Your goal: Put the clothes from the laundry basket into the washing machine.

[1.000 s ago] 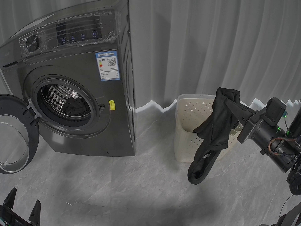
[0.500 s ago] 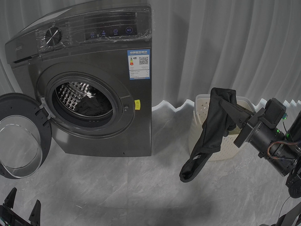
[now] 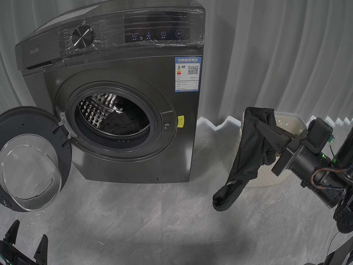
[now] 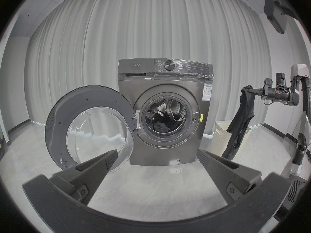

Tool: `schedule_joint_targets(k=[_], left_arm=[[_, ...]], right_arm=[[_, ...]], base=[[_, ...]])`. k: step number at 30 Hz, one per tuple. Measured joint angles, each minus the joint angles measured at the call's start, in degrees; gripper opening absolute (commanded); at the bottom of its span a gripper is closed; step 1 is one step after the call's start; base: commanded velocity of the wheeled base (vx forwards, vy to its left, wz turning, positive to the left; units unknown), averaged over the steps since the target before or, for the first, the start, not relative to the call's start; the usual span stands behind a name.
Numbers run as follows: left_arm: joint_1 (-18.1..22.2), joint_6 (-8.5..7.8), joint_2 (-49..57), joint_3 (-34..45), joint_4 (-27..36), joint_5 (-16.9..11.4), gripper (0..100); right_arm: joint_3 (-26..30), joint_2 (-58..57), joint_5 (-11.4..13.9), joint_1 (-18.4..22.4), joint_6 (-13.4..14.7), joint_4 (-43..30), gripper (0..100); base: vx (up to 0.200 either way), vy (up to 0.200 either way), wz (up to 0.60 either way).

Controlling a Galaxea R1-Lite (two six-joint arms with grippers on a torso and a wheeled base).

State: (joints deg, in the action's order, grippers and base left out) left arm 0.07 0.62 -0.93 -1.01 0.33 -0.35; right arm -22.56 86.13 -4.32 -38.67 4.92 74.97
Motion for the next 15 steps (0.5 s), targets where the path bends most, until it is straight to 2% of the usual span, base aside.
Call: schedule_joint_targets(k=[6,15], left_arm=[[-0.07,0.11,-0.01,0.0,0.0,0.0,100],[-0.02,-0.05,-0.01,0.0,0.0,-0.07,100]], right_arm=[[0.02,0.69,0.0,-0.05,-0.02,0.07,0],[0.18,0.95,0.05,-0.05,-0.06,0.0,0]], base=[[-0.2,0.0,0.0],[0.0,0.0,0.0]])
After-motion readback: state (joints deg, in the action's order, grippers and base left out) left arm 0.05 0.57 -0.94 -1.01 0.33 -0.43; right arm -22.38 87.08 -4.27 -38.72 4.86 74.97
